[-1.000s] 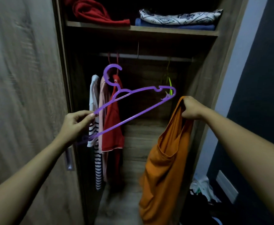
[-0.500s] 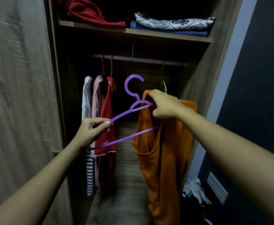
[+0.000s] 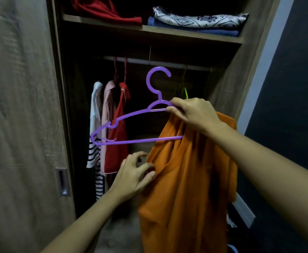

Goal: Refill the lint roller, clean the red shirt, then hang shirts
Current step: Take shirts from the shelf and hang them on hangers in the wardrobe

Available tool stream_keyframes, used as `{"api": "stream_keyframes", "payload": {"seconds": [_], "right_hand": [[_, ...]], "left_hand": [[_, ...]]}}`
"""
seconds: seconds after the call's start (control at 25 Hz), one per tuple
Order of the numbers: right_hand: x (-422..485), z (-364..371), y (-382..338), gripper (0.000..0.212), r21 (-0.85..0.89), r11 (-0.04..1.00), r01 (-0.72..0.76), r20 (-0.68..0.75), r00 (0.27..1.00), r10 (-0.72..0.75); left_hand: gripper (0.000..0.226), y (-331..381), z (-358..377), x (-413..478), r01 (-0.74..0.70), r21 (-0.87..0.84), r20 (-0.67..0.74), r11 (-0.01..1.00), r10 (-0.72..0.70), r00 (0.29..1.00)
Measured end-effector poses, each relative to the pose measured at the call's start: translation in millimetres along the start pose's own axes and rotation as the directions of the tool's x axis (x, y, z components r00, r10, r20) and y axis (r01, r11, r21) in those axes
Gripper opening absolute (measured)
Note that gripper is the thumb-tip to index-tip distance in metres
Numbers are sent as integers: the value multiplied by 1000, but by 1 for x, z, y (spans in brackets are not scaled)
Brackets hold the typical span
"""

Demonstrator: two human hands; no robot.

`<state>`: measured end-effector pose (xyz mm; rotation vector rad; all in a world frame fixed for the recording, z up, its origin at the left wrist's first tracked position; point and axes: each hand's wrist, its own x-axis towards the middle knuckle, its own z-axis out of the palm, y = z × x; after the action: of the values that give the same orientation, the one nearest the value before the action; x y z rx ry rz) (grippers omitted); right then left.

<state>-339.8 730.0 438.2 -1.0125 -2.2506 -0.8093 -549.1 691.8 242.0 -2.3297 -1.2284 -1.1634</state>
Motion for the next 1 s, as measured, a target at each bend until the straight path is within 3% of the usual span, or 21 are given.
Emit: {"api": "stream_keyframes", "payload": {"seconds": [0.12, 0.2, 0.32, 0.36, 0.48, 0.6, 0.68, 0.8, 0.92, 1.0], "right_hand": [[-12, -9, 17, 53, -22, 998, 52, 19, 998, -52], [-32, -14, 34, 57, -51, 995, 88, 125, 989, -81], [-65, -6, 43, 49, -118, 990, 74, 330, 943, -31], [-74, 0, 39, 46, -125, 990, 60, 365, 931, -11], [-89, 14, 26, 47, -37, 998, -52, 388, 920, 63], [-97, 20, 26, 47, 104, 969, -222, 357, 918, 172], [-100, 20, 29, 51, 198, 924, -328, 358, 901, 243], [-108, 19, 33, 59, 372, 805, -462, 461, 845, 272], [-126, 16, 43, 54, 530, 586, -613, 600, 759, 252], [-141, 14, 49, 35, 561, 538, -629, 619, 750, 231]], "left_hand": [[52, -28, 8, -8, 132, -141, 91, 981, -120, 989], [54, -57, 2, -16, 162, -192, 156, 968, -133, 979], [46, -85, -19, -9, 78, -46, 371, 996, -56, 927], [47, -86, -25, 0, 60, -32, 385, 998, -43, 922], [52, -66, -34, 29, 48, -144, 332, 988, 3, 943], [28, -34, -38, 45, 132, -258, 343, 957, -37, 939], [44, -23, -42, 46, 204, -285, 316, 937, -109, 942], [45, -25, -46, 51, 176, -226, 221, 958, -125, 967], [33, -39, -58, 52, 204, -218, 63, 954, -195, 979], [17, -45, -68, 53, 227, -240, 19, 944, -230, 973]]}}
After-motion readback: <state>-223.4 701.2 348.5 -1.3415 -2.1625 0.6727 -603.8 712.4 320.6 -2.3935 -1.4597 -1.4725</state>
